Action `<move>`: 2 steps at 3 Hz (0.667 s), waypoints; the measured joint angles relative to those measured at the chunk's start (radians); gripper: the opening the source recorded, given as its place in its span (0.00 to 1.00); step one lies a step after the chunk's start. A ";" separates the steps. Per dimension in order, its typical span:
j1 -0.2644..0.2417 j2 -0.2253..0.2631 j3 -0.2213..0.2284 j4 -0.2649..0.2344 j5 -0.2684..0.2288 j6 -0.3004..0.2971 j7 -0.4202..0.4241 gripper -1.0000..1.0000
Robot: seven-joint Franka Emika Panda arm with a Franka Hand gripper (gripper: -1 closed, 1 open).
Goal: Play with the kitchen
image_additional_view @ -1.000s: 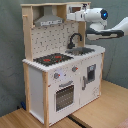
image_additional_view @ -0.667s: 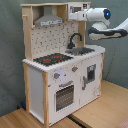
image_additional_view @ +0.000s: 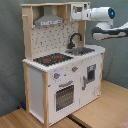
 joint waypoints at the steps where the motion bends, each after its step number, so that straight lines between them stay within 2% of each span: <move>1: 0.074 0.001 -0.057 -0.033 0.000 0.002 -0.017 0.00; 2: 0.147 0.003 -0.115 -0.066 0.000 0.011 -0.043 0.00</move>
